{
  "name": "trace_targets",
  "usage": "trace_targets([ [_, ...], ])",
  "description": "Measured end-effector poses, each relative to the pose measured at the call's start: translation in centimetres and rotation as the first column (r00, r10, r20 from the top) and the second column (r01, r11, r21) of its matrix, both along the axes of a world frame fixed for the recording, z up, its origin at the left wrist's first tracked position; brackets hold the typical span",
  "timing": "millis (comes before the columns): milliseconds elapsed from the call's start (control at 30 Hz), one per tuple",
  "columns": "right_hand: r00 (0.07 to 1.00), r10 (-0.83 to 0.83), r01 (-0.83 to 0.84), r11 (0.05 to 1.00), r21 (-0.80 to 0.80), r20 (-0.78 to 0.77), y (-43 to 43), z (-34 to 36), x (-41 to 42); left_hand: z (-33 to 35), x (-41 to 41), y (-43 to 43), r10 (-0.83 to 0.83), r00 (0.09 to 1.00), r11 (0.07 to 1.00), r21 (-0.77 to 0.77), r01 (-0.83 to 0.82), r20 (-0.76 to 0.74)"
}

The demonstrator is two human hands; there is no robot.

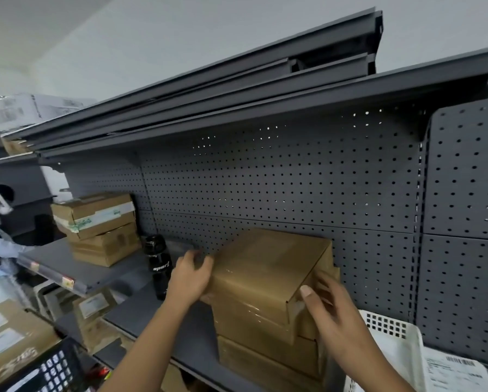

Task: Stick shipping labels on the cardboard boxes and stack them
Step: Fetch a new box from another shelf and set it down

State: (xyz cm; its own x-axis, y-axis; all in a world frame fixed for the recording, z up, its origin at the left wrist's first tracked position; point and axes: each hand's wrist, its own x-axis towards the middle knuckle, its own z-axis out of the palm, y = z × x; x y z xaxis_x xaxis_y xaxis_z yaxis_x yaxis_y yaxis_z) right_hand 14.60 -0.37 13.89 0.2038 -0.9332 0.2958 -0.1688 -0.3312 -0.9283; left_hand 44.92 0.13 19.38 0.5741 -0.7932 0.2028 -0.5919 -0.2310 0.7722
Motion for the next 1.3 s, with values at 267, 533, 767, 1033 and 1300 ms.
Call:
trace_targets([
  [267, 0.994, -0.011, 0.002, 0.996, 0.089, 0.105, 0.1, 1.0, 1.5, -1.7, 0.4, -0.5, -0.096, 0.842, 0.995, -0.075, 0.066, -0.531],
  [533, 0.974, 0.013, -0.045, 0.99, 0.136, 0.226, 1.2, 2.4, 1.2, -1.5, -1.2, -0.1, -0.167, 0.813, 0.986, -0.112, 0.126, -0.557],
  [767, 0.971, -0.025, -0.016, 0.985, 0.171, 0.236, 1.8, 2.9, -1.8, -0.3, -5.7, 1.6, -0.207, 0.841, 0.975, -0.179, 0.133, -0.499],
  [1033, 0.966, -0.085, 0.036, 0.979, 0.201, 0.243, 3.3, 2.7, -8.7, -0.1, -14.4, 4.8, -0.263, 0.769, 0.961, -0.233, 0.152, -0.583],
  [1300, 0.922, -0.285, 0.22, 0.943, 0.25, 0.262, 6.2, 1.9, -18.0, -2.2, -24.8, 6.4, -0.347, 0.766, 0.93, -0.306, 0.205, -0.541],
])
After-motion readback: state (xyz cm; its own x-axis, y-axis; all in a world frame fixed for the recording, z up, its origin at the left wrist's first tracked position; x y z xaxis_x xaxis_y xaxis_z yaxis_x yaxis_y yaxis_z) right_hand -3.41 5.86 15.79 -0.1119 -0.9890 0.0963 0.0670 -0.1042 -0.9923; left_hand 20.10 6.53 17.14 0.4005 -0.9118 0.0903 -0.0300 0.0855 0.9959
